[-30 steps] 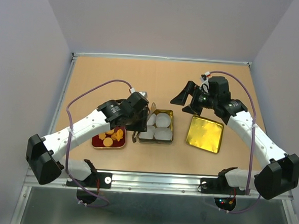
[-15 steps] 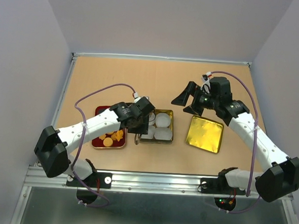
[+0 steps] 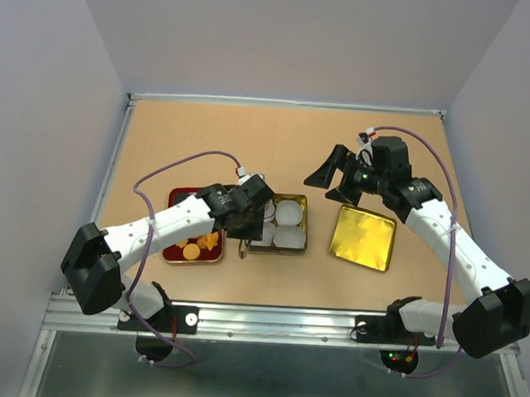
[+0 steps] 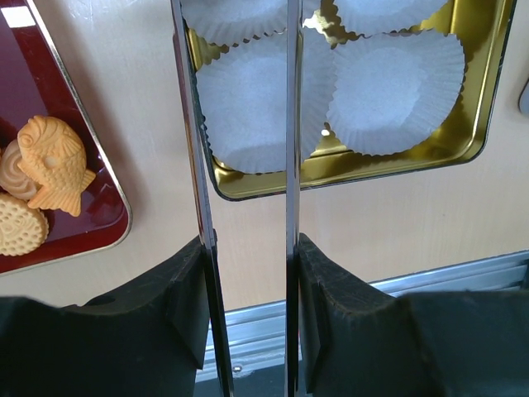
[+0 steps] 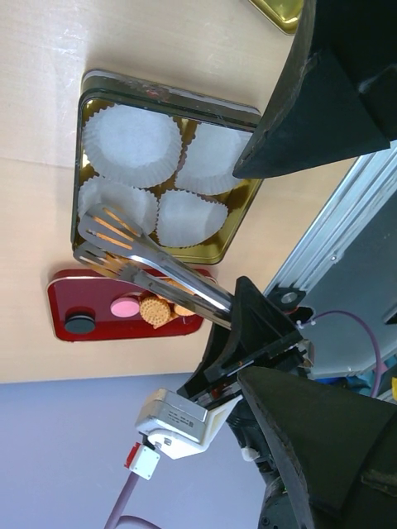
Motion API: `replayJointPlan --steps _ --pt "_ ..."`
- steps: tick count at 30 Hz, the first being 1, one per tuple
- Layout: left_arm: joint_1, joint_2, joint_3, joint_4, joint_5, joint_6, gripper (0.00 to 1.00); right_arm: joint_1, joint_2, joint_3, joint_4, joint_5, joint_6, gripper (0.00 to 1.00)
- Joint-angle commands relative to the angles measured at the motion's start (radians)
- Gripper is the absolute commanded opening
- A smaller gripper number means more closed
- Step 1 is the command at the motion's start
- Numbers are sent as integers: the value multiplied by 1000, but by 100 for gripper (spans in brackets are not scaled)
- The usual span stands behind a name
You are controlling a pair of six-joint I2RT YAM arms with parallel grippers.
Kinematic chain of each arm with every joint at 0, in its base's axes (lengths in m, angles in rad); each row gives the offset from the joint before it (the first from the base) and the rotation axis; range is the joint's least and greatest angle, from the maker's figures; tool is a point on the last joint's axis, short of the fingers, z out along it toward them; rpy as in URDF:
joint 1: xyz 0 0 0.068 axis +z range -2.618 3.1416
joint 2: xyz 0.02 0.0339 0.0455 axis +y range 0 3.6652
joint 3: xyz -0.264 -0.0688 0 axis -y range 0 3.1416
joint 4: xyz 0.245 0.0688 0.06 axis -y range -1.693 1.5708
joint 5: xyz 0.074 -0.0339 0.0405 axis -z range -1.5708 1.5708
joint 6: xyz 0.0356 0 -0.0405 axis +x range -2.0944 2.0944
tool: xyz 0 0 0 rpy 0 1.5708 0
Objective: Pack the cookies
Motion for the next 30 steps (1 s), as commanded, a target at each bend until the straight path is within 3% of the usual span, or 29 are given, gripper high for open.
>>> replayJointPlan --steps 1,16,30 --pt "-11 -11 -4 16 -19 -5 35 4 -24 -17 5 11 -16 100" --pt "-19 -11 13 -2 -33 -11 59 4 -32 -24 5 14 -14 100" --pt "-22 -8 45 -29 -50 -14 55 4 -27 -20 5 10 -19 100"
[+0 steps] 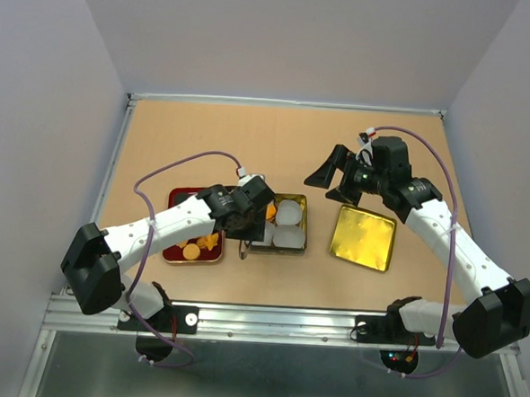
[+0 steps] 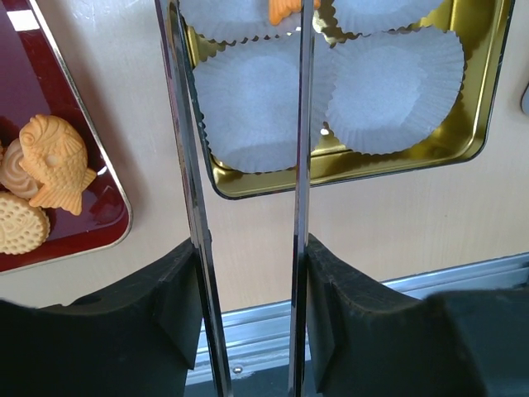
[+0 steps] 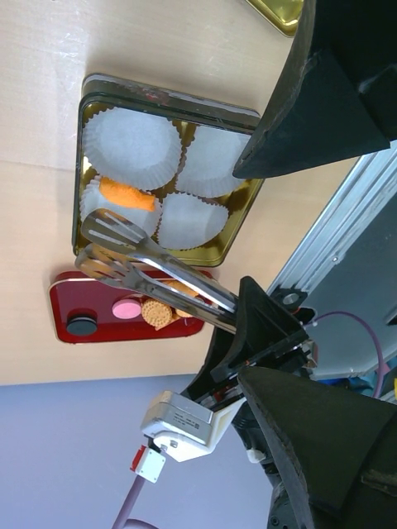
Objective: Pack the cookies
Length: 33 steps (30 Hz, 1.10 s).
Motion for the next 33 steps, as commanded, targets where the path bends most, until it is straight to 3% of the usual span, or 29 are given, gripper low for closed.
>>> replayJointPlan --steps 1,5,10,13,19,21,23,25,27,30,33 --pt "-8 -10 51 -31 -42 -8 54 4 -24 -21 4 4 -18 100" --pt "-10 -37 106 -74 -57 -11 46 4 -22 -19 4 3 -20 100" --pt "-10 -99 148 -195 -125 -56 45 4 -9 -19 7 1 -25 100" --pt "-5 -193 84 -276 -175 -128 48 4 2 -19 6 -5 -26 100" --pt "28 -352 -117 -294 -148 -232 48 4 17 -24 7 -11 -28 100" --pt "73 -404 -191 -315 -146 -235 53 4 19 -28 9 -11 -29 100" --pt "194 -445 -238 -294 -119 -176 56 4 22 -33 12 -11 -28 100" --pt "290 -484 -291 -251 -50 -107 51 2 28 -36 13 -13 -28 100" --pt "413 -524 -288 -208 -10 -30 58 4 30 -36 15 -16 -29 100" --pt "508 -518 -295 -169 93 41 61 4 25 -39 15 -14 -35 100" --pt "522 -505 -283 -157 141 49 60 4 19 -47 15 -14 -38 100"
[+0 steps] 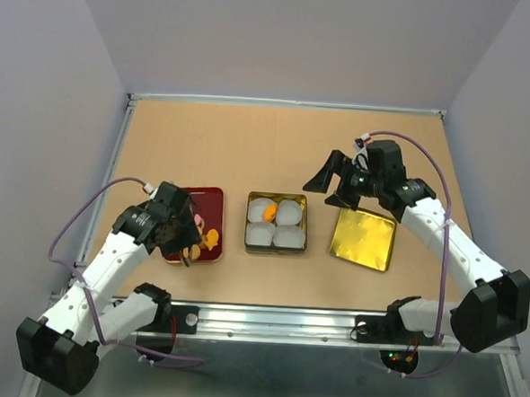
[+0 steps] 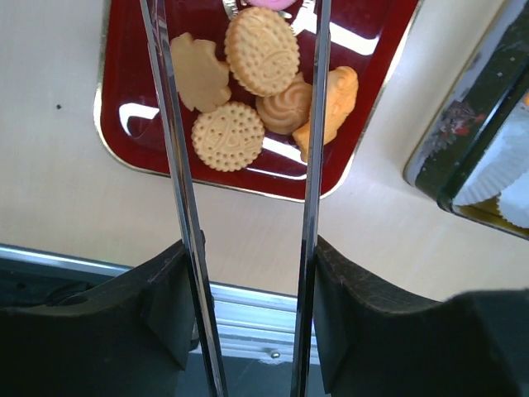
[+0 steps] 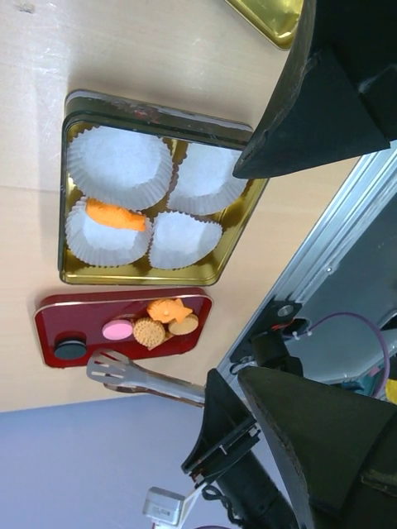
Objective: Pack the cookies
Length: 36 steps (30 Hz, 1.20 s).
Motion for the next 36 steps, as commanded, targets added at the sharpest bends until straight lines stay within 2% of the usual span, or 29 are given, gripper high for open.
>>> replayJointPlan --steps 1,8,18,25,28,31,36 --pt "18 2 31 42 97 67 60 4 -15 -27 16 -10 -24 100" --pt "18 -97 33 -22 238 33 59 4 -37 -50 17 2 -18 100" --pt "16 -188 65 -186 232 33 58 4 -81 -79 25 -1 -1 100" --pt "18 -243 -2 -190 362 33 52 4 -112 -96 26 -6 5 100" --pt "18 -211 47 -190 327 39 52 4 -124 -105 28 -6 8 100" --pt "18 -144 104 -190 200 42 52 5 -124 -108 28 -9 10 100" --pt "16 -30 130 -187 64 81 59 4 -123 -102 25 -6 -4 100"
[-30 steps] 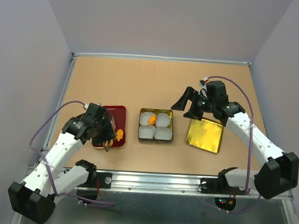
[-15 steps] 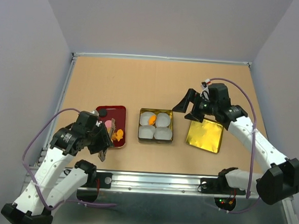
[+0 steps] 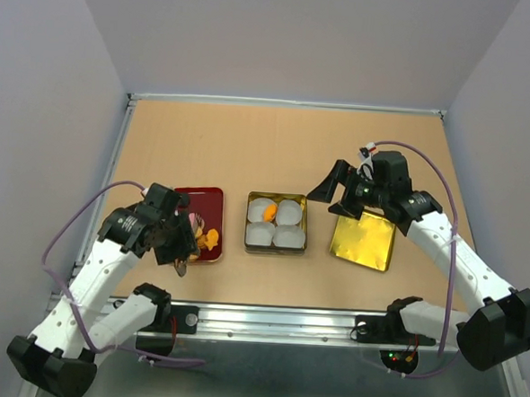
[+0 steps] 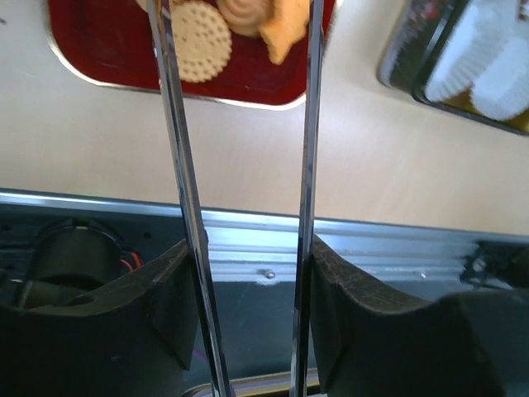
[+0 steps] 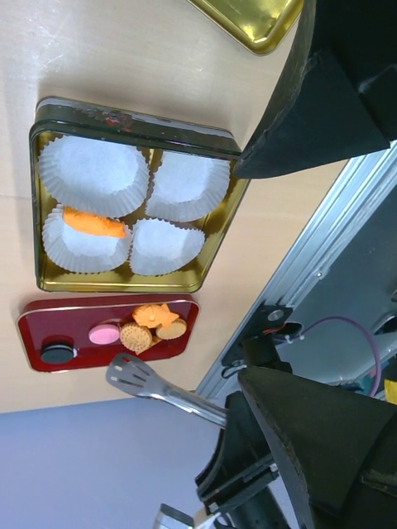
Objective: Pack the cookies
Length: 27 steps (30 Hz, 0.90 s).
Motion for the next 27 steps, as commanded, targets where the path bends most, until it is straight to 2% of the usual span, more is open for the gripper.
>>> replayJointPlan --steps 1,5,22,27 --pt "4 55 40 5 -163 38 60 4 -16 -3 20 -4 -13 100" --pt "4 102 0 57 -144 64 63 4 9 -6 20 -6 -18 100" --pt "7 288 -108 263 -35 149 61 4 80 3 25 19 -55 100" --pt "9 318 -114 281 -39 169 37 4 89 -4 26 23 -55 100"
